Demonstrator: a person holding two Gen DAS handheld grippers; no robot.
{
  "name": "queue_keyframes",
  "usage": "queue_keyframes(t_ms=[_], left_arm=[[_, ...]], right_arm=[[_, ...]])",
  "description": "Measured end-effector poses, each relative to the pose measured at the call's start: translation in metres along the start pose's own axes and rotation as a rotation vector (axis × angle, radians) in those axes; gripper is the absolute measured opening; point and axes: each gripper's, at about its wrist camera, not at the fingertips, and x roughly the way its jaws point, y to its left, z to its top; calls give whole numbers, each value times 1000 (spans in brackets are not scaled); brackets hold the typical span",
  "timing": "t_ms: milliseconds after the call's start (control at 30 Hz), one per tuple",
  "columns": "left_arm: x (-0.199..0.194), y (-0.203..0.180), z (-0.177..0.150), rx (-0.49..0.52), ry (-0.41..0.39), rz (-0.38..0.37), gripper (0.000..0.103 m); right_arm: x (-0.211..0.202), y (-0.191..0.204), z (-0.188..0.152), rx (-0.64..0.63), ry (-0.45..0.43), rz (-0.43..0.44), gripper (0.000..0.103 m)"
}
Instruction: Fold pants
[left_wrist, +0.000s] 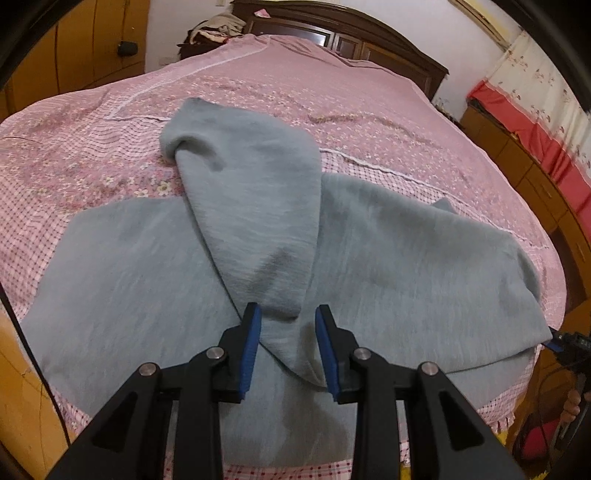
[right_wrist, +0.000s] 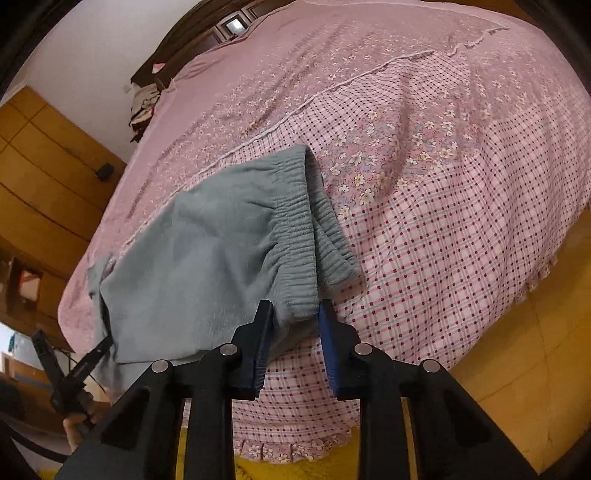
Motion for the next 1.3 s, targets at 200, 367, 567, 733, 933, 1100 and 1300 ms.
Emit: queue_keyframes(t_ms=[200,367,567,733,933,1100,1300], left_arm=[[1,-1,0,3,-2,24,32],[5,2,2,-8,1,7,32],[11,3,5,-5,-11,-2,32],[15,1,6,-2,-27,-7,31],[5,7,7,-13,-30,-21,5],[-30,7,12,14,-91,-42,4],[-71,17,13,7,-123,-58,4]], right_arm=[[-5,2,2,0,-14,6,26],[2,-3,1,50,5,22,27],[7,-11,-2,119,22,68,27],[5,-7,6,104,9,57,27],[15,9,17,68,-4,-1,22],[-9,24,34,2,-108,-12,21],[-26,28,48,-26,-161,-6,21]])
